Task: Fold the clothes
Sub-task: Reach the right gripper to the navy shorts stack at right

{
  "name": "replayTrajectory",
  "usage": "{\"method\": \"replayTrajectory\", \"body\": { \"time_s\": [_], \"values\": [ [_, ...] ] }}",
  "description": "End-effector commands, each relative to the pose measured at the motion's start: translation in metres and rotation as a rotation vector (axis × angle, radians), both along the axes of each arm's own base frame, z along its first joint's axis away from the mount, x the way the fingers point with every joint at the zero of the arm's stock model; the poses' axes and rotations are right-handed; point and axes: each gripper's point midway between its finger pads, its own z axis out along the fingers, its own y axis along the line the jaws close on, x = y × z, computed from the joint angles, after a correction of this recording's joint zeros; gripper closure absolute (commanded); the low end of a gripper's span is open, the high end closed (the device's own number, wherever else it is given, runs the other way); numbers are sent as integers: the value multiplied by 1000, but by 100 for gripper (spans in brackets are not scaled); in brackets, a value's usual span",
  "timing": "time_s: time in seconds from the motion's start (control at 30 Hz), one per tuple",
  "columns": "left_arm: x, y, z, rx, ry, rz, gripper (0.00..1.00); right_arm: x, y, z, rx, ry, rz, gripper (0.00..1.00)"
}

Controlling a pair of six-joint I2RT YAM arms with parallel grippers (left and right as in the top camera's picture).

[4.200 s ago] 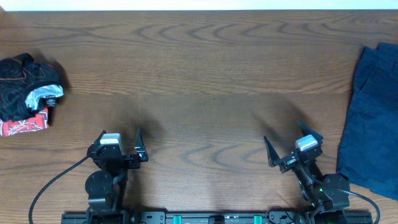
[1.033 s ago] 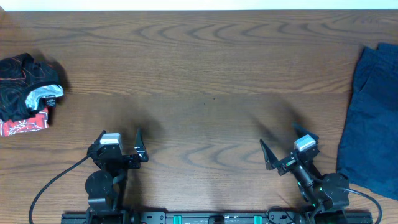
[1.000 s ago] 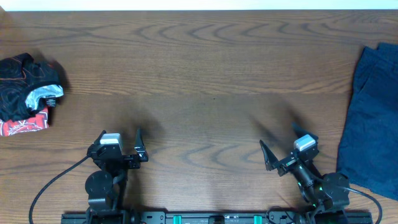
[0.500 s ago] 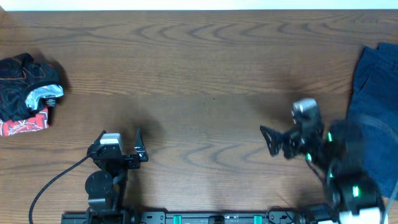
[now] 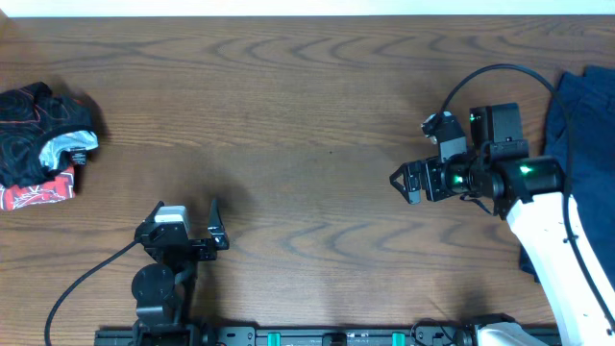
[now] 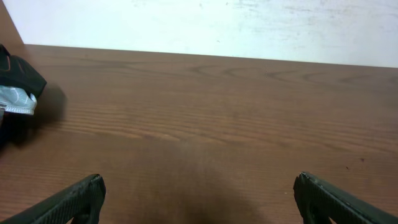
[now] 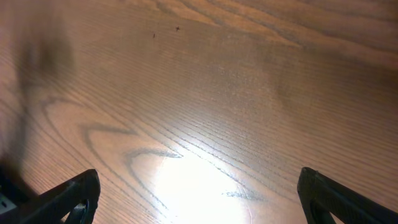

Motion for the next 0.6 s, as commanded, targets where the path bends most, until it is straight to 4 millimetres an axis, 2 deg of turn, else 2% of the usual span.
{"method": "replayTrajectory", "body": {
  "time_s": [0.0,0.07,0.13,0.17,0.27,0.37,0.5,0.57],
  "values": [
    [0,-1,-13,-11,29,-5,2,7,2,8,13,-31,19,1],
    [0,-1,-13,-11,29,-5,2,10,2,9,14,-45,18,1],
    [0,-1,-13,-11,29,-5,2,15,-12,5,-39,-34,-70,1],
    [0,-1,-13,-11,29,-5,2,18,-32,-1,-96,-1,-207,1],
    [0,-1,-13,-11,29,-5,2,16,-78,-11,-198,71,-473,1],
    [0,-1,-13,-11,29,-5,2,10,-110,-17,-204,128,-591,1],
    [0,-2,-13,-11,29,-6,2,-5,-163,-27,-210,215,-768,1],
    [0,-1,-13,-11,29,-5,2,-11,-180,-31,-200,251,-846,1]
  ]
}}
